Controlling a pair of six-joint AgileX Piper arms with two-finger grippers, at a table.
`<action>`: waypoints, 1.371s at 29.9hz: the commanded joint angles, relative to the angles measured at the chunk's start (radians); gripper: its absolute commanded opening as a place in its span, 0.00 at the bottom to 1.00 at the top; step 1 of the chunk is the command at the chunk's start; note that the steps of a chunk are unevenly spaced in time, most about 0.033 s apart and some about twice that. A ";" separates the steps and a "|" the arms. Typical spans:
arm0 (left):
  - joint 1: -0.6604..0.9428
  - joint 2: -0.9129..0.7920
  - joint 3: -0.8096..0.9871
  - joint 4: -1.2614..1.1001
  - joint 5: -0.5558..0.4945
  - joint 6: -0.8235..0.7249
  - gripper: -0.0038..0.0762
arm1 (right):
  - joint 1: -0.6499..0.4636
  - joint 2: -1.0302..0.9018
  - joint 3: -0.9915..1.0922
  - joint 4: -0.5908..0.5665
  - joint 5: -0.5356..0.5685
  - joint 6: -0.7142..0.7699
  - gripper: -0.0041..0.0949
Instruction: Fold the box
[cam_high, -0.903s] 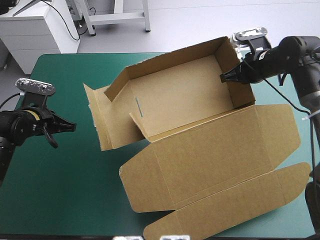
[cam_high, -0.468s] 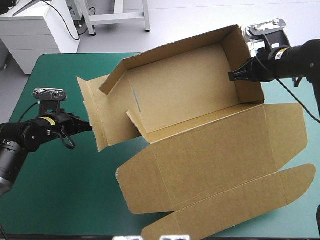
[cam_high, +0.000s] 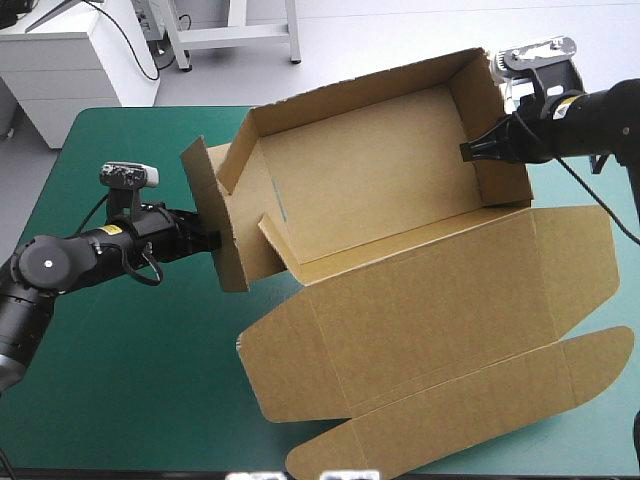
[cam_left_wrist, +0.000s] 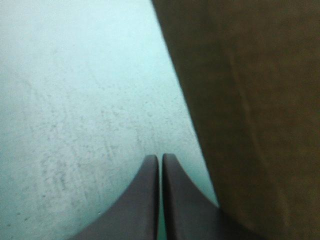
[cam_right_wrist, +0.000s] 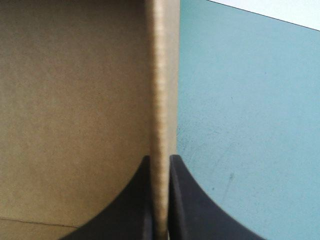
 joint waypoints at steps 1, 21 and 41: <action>-0.001 -0.021 -0.026 -0.164 -0.002 0.101 0.06 | -0.005 -0.042 -0.027 0.029 0.004 0.013 0.02; -0.001 -0.021 -0.026 -0.620 0.138 0.430 0.06 | -0.005 -0.023 -0.027 0.078 -0.015 0.033 0.02; -0.001 0.020 -0.035 -0.749 0.283 0.521 0.46 | -0.005 -0.021 -0.027 0.081 -0.040 0.031 0.02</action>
